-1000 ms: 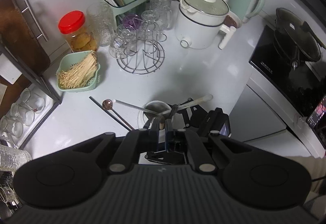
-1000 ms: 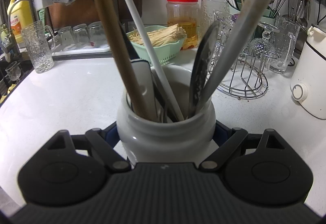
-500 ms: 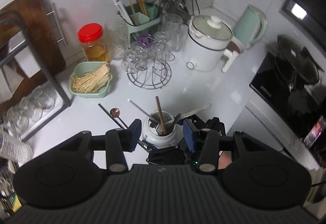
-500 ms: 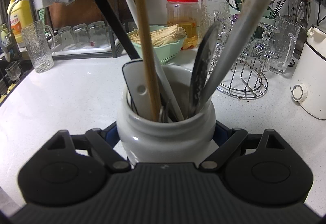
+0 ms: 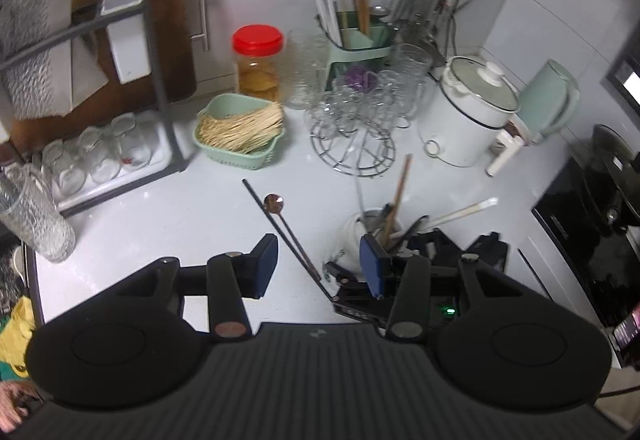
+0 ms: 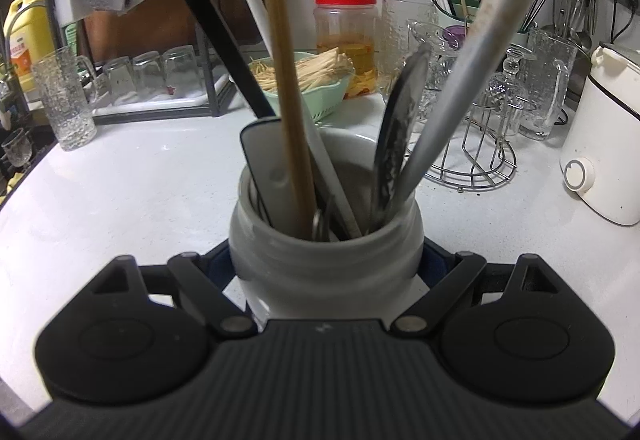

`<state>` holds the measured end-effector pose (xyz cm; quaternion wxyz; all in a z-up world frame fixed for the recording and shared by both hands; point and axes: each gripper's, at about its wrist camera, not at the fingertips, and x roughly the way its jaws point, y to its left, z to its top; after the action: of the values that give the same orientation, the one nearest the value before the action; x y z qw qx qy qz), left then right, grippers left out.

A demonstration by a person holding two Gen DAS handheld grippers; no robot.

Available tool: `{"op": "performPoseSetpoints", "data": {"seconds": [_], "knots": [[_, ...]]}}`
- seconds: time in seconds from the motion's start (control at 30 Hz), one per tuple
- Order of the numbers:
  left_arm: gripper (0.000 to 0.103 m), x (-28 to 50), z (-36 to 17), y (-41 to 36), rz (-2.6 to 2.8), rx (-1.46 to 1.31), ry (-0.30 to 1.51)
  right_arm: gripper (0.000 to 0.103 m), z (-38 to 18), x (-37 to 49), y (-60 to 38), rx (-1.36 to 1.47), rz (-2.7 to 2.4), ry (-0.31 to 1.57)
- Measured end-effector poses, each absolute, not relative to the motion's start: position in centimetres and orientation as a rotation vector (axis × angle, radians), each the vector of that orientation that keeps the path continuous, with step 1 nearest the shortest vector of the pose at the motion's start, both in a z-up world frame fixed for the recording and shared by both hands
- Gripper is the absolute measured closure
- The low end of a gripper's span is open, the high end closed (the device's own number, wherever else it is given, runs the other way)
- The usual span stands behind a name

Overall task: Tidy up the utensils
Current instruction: 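Open left gripper, withdraw from the jar, move to the black chopstick, then close left gripper on the black chopstick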

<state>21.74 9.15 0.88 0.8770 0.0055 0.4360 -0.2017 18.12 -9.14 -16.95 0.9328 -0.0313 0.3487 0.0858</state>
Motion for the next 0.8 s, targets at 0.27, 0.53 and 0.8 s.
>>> {"op": "performPoseSetpoints", "data": {"seconds": [0.27, 0.53, 0.8], "knots": [[0.052, 24.4, -7.0, 10.0, -0.357, -0.046, 0.925, 0.012, -16.9, 18.0, -10.1, -0.053, 0.147, 0.713], [0.052, 26.8, -14.6, 8.0, -0.301, -0.115, 0.963, 0.012, -17.0, 17.1, -12.5, -0.042, 0.114, 0.698], [0.052, 27.7, -20.7, 5.3, -0.242, -0.094, 1.027, 0.012, -16.9, 16.5, -13.9, -0.042, 0.111, 0.697]]}}
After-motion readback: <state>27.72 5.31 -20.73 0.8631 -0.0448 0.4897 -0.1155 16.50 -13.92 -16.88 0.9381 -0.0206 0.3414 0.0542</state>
